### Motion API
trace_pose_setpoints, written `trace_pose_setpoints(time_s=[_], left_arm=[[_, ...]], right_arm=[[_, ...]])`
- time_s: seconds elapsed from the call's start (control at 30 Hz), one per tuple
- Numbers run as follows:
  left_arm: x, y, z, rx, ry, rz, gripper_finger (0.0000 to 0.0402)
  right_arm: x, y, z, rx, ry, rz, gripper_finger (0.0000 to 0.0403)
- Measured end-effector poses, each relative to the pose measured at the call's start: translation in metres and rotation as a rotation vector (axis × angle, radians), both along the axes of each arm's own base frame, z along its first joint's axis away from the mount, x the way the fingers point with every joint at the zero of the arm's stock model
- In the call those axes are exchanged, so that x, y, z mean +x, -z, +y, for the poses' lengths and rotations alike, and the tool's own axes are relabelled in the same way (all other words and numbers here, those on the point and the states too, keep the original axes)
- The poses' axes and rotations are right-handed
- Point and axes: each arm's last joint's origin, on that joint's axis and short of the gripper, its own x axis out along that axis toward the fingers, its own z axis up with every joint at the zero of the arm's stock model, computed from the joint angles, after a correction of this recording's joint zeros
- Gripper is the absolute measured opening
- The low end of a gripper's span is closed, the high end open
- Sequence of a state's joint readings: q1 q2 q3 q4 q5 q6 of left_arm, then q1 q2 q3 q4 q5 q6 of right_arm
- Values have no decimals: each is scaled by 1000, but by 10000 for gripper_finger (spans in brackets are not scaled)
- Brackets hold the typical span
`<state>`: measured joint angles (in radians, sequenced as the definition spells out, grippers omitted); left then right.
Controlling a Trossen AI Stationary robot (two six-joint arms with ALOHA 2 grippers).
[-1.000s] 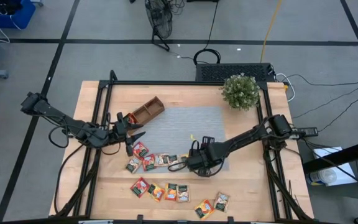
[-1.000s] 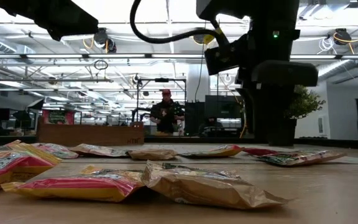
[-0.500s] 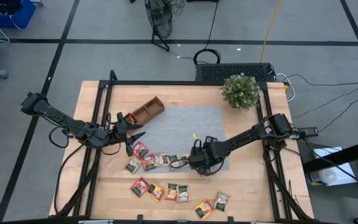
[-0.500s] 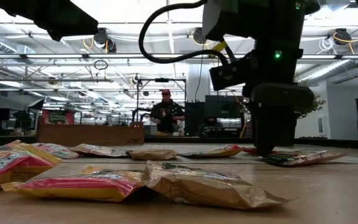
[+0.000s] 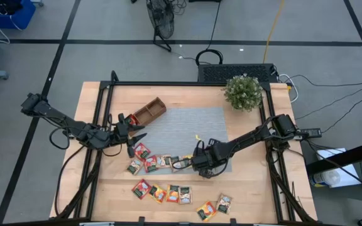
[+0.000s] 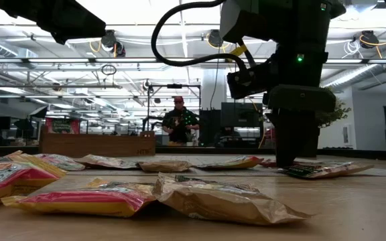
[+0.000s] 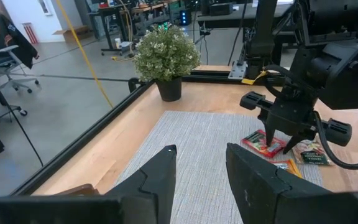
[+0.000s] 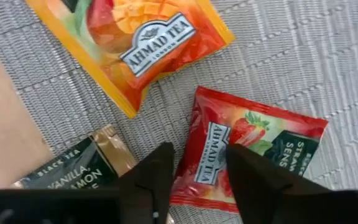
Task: Pick & Place Tea
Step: Put the red tea bag into the left section of the wooden organizer
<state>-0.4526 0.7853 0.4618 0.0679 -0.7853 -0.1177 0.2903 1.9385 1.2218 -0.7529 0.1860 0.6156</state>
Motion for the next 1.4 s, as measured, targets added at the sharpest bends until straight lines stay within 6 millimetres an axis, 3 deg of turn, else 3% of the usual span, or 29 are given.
trace_pose_setpoints(time_s=[0.3, 0.57, 0.7, 0.97, 1.2, 1.4], left_arm=[[0, 0, 0, -9, -2, -3, 145], [0, -1, 0, -69, -13, -30, 145], [1, -2, 1, -180, -40, -87, 145], [16, 8, 12, -350, -144, -113, 145], [36, 24, 24, -442, -234, -98, 145], [56, 25, 26, -476, -116, -151, 145]], right_arm=[[0, 1, 0, 17, -82, 3, 10], [11, -22, 8, -142, -313, -38, 3], [22, -46, 10, -408, -527, -130, 1], [58, -61, 13, -904, -901, -222, 0], [69, -65, 5, -1160, -983, -333, 0], [70, -62, -3, -1141, -1025, -413, 0]])
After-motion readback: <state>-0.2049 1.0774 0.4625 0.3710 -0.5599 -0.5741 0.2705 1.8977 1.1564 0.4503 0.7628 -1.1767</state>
